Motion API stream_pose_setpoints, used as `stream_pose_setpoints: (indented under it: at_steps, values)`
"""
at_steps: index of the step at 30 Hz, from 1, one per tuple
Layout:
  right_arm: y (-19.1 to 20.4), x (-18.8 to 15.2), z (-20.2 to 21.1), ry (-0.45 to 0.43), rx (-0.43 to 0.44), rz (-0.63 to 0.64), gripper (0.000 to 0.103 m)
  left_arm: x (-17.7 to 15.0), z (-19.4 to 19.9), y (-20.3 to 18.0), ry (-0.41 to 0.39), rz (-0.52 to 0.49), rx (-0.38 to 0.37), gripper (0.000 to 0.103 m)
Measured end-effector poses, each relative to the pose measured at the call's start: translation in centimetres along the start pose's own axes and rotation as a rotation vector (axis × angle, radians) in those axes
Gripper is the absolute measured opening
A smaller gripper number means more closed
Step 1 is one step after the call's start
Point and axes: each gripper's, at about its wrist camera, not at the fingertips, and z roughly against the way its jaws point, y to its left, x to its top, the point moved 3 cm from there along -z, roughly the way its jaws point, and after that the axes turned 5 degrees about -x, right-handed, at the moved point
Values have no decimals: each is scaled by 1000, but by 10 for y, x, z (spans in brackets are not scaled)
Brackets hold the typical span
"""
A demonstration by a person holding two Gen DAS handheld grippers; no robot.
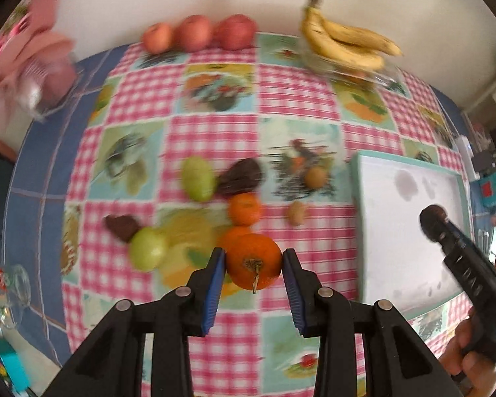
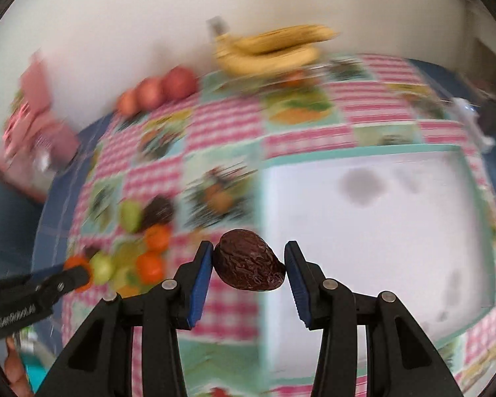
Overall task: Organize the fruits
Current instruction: 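Carry the tangerine into the white tray with the left tool while the right tool drops the brown fruit there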
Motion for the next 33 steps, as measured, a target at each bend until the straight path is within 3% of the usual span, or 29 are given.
stream_pose_setpoints:
  at_steps: [6,13,23,33]
  values:
    - [-84,19,0,-37,-98,-151,46,17,-17,-76,-2,-120,-27,38]
    - [-137,30,-10,-52,-152,-230,46,34,-49,-137,0,-183,-62,38]
    - [-162,36,-46,3,-164,-263,46,44,-115,-151,72,-163,-50,38]
    - [-176,33,-68,55,-176,-306,46,59,-121,-158,44,-176,-43,38]
